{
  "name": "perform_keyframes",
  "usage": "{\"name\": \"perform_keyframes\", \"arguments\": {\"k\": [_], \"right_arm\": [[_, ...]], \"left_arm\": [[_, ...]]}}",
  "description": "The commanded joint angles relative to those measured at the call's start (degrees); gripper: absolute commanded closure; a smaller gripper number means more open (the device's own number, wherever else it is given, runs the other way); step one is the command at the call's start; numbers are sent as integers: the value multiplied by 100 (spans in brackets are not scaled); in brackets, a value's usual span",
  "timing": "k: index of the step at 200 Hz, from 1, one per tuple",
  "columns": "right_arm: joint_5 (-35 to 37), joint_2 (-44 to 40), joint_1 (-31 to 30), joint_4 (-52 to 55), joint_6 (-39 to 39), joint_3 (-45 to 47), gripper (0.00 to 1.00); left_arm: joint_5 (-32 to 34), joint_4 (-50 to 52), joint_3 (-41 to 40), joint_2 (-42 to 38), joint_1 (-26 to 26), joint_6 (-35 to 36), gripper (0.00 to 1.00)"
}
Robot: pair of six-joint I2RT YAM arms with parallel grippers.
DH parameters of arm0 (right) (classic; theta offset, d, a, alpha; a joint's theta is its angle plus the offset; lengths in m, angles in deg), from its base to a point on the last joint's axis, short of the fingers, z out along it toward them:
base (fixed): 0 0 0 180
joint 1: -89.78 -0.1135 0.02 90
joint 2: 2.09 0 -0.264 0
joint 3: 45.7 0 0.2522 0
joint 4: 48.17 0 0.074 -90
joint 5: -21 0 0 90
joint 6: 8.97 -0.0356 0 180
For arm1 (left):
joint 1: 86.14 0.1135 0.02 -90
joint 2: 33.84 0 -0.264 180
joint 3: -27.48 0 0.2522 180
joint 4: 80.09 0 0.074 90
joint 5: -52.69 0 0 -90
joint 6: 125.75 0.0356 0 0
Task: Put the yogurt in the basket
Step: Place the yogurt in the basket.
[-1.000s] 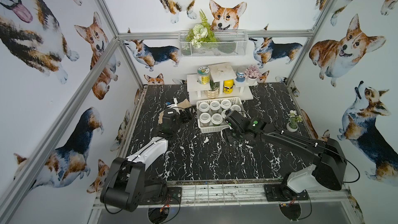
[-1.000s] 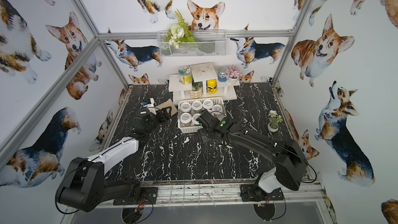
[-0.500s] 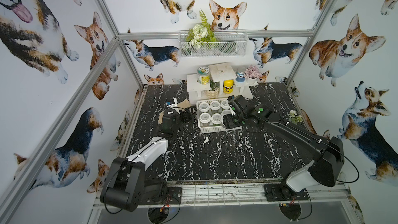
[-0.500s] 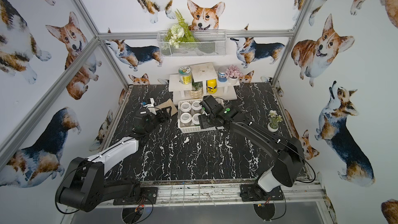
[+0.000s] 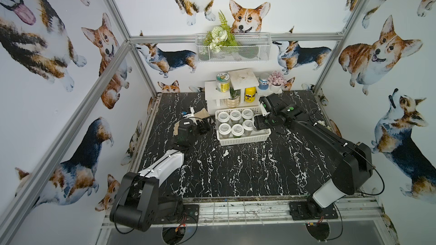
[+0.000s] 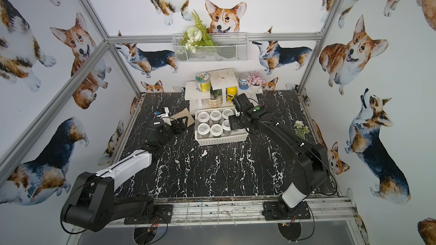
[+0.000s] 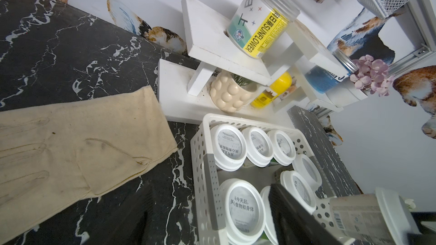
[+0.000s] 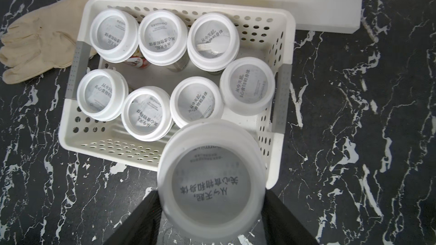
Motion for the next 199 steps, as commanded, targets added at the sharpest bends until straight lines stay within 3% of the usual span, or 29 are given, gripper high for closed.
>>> {"name": "perform_keyframes", "arguments": {"k": [1, 199], "right_arm": [[-44, 72, 84, -174, 214, 41, 30], [214, 924, 227, -590, 460, 407, 32]], "left_arm": [[-22, -125, 19, 14, 7, 5, 18], [-21, -118, 18, 19, 7, 5, 18]]}}
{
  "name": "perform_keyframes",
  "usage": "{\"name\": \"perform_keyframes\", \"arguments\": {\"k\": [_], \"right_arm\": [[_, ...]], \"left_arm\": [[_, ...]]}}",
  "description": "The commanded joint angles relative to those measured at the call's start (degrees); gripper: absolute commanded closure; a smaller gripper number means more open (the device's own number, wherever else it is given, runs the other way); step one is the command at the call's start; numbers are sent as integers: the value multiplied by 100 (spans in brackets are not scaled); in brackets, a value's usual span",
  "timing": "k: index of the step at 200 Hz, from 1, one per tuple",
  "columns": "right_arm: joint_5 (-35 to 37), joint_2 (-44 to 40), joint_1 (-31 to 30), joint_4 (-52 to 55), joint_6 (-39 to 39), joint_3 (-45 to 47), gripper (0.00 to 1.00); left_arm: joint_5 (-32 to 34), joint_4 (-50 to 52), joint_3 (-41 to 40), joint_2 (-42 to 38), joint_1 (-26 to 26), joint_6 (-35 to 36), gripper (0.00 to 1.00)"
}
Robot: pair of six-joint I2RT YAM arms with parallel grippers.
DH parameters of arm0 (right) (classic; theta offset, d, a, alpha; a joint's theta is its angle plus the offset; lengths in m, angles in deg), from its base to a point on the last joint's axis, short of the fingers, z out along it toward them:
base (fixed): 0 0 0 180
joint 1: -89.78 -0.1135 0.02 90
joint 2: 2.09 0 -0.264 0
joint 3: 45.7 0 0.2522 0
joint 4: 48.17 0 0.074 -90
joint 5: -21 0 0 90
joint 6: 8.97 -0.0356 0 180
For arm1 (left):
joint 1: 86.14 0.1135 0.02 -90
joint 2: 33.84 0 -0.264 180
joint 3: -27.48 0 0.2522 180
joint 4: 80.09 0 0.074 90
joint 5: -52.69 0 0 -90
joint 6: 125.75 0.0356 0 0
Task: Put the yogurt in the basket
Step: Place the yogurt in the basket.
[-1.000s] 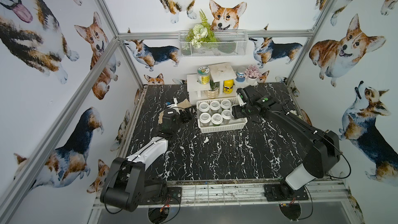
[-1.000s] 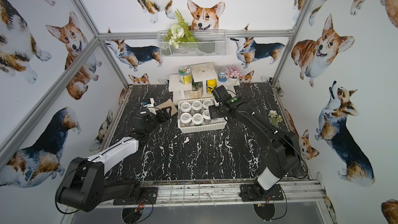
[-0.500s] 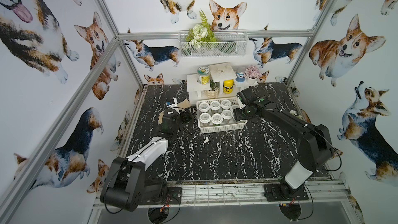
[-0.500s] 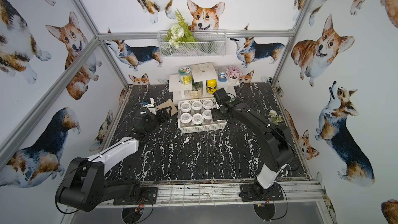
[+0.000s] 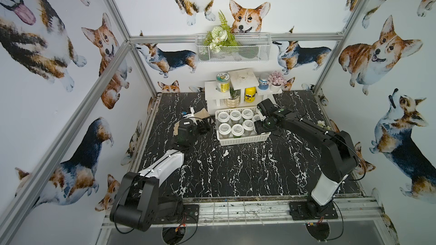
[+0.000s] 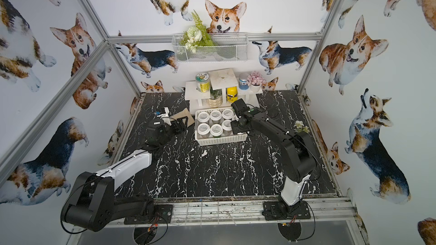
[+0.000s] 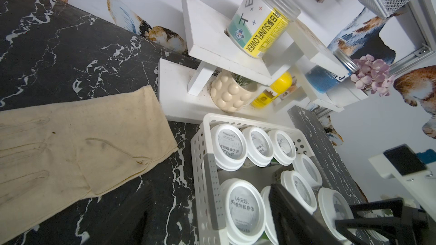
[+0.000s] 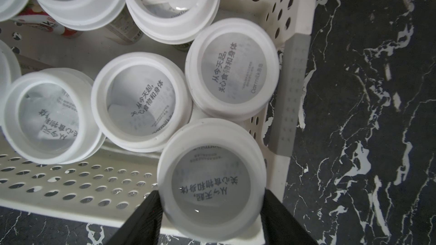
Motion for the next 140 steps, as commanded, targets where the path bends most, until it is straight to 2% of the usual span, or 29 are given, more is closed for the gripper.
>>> {"name": "perform_keyframes", "arguments": {"k": [1, 86, 125, 140], "right_arm": [[56, 43, 24, -110, 66, 5, 32], [10, 109, 71, -122, 100, 66, 32], [2, -60, 76, 40, 93, -107, 18], [-23, -168, 79, 122, 99, -266, 15]], "left_arm": [[-22, -118, 22, 12, 5, 3, 18], [-17, -117, 18, 14, 6, 1, 18], [-19, -117, 29, 19, 6, 0, 18], [-23, -118, 27, 19, 4, 5, 18]]}}
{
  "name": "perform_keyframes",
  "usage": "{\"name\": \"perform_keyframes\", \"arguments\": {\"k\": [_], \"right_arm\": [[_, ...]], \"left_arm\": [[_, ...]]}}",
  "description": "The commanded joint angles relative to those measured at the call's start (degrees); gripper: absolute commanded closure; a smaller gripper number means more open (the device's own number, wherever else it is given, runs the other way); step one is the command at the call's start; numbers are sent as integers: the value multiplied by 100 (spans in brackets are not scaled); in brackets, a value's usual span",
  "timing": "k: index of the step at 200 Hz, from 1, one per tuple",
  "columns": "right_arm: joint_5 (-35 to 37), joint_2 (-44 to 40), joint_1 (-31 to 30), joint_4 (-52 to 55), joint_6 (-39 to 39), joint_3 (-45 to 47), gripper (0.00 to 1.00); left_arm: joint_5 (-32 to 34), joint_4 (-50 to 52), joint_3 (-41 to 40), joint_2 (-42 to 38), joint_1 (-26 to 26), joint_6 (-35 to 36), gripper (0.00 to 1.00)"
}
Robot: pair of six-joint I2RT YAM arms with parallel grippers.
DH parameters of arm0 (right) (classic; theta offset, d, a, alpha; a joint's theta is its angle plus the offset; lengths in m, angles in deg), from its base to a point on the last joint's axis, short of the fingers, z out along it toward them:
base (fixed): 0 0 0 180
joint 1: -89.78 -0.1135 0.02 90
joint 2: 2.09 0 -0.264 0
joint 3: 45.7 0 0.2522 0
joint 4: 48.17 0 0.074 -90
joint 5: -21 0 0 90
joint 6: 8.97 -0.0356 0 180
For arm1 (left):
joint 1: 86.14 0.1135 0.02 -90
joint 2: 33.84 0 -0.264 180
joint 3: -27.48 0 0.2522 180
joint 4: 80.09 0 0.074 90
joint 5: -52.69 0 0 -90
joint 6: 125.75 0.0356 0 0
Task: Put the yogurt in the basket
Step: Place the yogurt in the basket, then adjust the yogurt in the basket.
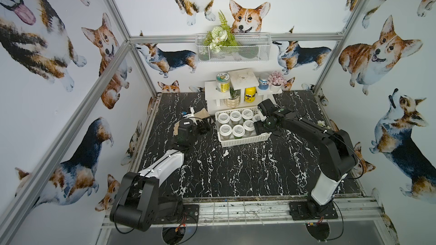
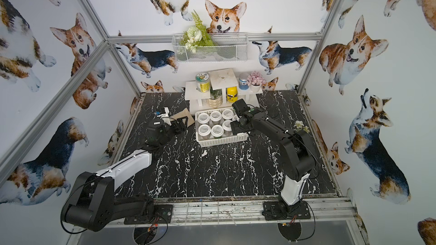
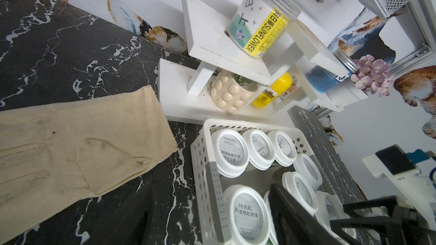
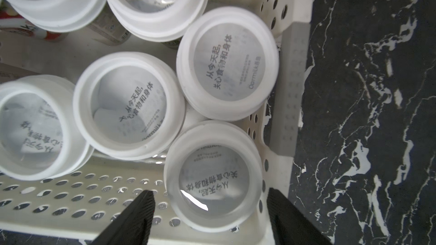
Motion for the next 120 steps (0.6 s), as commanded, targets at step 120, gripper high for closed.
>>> {"name": "perform_keyframes", "arguments": {"k": [120], "right_arm": [[-2018, -32, -194, -804, -435, -537, 14]], "left_arm": [[-15, -47, 63, 48, 2, 16, 19]]}}
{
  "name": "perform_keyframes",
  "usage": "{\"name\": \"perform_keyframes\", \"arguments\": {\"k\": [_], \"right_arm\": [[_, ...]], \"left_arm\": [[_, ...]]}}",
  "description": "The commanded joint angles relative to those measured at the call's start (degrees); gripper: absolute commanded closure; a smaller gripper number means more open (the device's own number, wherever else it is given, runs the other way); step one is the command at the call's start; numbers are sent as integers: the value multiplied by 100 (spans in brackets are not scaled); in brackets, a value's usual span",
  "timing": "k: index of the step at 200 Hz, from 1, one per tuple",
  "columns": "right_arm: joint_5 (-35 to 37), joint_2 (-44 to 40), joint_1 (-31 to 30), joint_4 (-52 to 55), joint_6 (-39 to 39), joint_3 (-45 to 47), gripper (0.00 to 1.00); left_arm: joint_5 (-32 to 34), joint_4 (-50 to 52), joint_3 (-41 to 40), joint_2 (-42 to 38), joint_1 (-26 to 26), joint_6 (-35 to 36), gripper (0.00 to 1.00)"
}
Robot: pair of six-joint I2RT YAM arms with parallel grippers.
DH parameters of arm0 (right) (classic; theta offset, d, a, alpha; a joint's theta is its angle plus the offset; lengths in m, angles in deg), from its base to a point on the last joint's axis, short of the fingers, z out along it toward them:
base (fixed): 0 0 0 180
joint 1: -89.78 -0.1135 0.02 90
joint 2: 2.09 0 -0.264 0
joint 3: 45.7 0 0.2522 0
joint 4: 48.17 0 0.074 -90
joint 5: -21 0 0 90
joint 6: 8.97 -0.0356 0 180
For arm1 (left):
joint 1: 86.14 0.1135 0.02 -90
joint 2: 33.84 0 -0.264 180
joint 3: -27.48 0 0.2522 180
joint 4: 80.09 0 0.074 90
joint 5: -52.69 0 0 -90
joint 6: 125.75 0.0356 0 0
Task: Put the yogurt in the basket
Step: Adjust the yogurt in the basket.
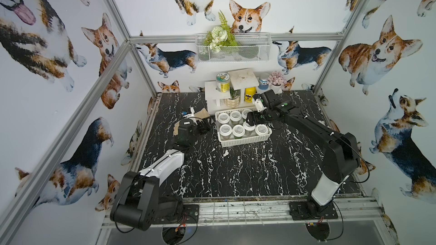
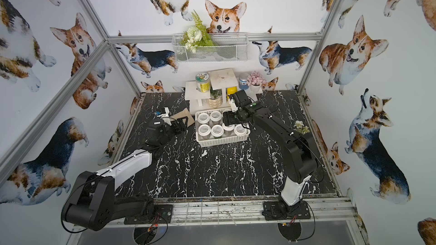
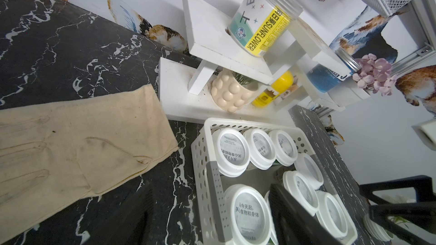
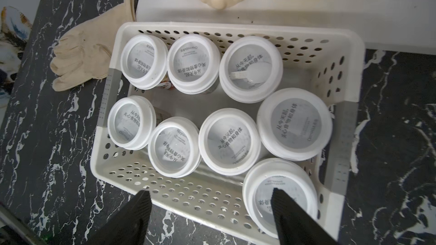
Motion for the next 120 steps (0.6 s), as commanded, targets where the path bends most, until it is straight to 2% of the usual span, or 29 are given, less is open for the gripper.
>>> {"name": "perform_keyframes", "arguments": {"k": [1, 44, 120], "right_arm": [[-540, 62, -98, -458, -127, 102, 14], [-442, 342, -493, -553, -84, 96, 14], [-495, 568, -571, -832, -182, 165, 14]], "left_arm": [[-10, -56, 58, 18, 4, 12, 19], [-12, -30, 75, 23, 5, 16, 19], [-10, -47, 62, 23, 6, 9, 19]]}}
